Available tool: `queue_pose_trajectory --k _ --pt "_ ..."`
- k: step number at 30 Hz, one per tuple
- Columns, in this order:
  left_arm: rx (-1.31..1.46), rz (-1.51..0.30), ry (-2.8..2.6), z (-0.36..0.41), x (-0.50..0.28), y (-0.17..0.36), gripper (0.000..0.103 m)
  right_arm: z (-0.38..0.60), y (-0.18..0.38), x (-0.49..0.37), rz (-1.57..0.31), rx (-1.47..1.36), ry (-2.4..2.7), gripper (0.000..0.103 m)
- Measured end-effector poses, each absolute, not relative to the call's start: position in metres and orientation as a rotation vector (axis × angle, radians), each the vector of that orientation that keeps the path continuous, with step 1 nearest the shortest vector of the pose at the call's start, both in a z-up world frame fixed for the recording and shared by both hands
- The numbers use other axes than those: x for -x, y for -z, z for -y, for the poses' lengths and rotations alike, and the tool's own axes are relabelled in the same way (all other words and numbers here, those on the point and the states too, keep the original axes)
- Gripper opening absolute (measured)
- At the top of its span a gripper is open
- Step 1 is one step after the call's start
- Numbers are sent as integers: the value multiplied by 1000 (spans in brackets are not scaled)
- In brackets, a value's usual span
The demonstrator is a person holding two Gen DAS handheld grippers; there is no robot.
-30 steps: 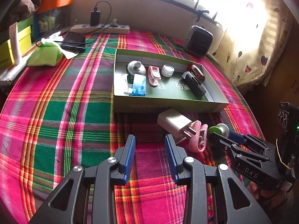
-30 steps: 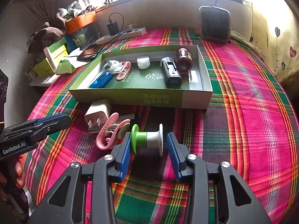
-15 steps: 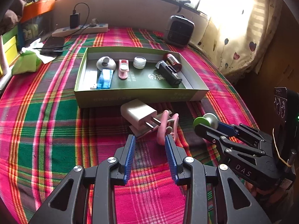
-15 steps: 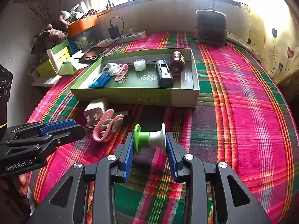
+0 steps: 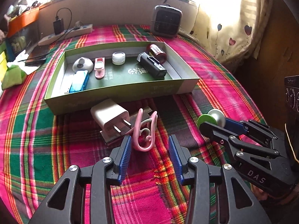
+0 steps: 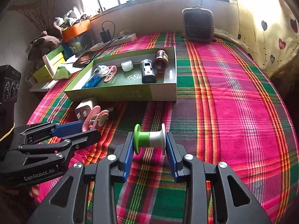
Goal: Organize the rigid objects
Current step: 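Close the left gripper on the pink hook clip while the right holds the spool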
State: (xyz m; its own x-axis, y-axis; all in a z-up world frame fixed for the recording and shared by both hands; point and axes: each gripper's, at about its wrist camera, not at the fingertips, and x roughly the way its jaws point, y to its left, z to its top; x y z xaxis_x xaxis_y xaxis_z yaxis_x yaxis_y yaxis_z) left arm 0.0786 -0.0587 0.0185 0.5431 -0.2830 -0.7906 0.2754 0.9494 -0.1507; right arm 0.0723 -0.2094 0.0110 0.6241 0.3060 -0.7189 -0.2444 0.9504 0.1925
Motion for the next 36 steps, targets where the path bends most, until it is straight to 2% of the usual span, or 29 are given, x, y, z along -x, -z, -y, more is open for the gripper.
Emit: queue_pose_trajectory --k 29,36 --pt "-72 -920 320 86 -95 -12 39 223 -7 -71 -843 -121 -301 34" --pt "-98 -909 308 89 -96 -11 32 223 -7 -70 -843 -124 -302 34"
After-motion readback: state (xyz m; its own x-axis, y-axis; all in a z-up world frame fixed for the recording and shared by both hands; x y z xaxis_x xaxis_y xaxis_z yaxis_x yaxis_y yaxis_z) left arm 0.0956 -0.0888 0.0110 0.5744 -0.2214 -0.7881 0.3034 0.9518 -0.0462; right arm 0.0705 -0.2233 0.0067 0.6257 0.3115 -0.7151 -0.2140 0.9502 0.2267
